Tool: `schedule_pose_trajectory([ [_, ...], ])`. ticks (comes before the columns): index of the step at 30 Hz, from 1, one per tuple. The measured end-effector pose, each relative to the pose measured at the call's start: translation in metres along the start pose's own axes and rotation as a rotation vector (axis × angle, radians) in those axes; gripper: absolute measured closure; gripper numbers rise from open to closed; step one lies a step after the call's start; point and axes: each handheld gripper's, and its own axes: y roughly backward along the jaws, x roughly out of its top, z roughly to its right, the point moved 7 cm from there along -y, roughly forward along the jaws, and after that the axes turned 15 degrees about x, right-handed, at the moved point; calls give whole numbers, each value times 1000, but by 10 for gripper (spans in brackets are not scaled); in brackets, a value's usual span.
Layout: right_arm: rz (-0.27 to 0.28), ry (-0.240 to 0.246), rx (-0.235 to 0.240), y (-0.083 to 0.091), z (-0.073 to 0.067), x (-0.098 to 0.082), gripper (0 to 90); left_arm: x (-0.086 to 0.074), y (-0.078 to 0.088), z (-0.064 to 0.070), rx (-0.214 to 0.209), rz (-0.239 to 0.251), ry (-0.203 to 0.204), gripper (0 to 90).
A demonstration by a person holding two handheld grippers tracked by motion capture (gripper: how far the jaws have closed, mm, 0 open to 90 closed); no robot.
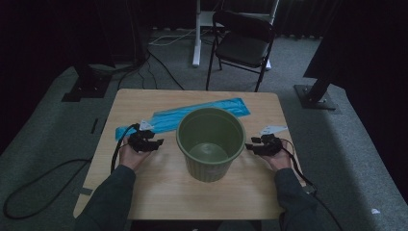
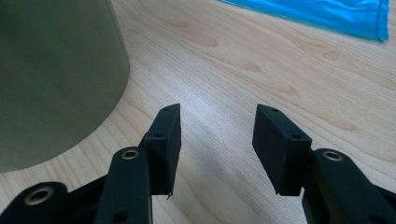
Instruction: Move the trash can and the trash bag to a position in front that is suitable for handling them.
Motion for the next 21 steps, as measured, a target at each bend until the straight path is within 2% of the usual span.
schedule_pose_trajectory([
  [5, -8, 2, 5, -1, 0, -1, 511, 7, -7, -9, -5, -7, -19, 484],
  [7, -8, 3, 6, -1, 0, -1, 511, 9, -10, -11, -16, -9, -19, 458],
  [11, -11, 5, 7, -2, -1, -1, 508, 17, -22, -24, -1, -37, -33, 440],
  [16, -13, 7, 10, -2, -1, -1, 508, 21, -38, -33, 16, -74, -26, 443],
  [19, -15, 9, 12, -2, -1, -1, 508, 22, -47, -34, 0, -91, -11, 442],
  [21, -15, 11, 12, -2, -1, -1, 508, 22, -47, -34, 0, -91, -11, 440],
])
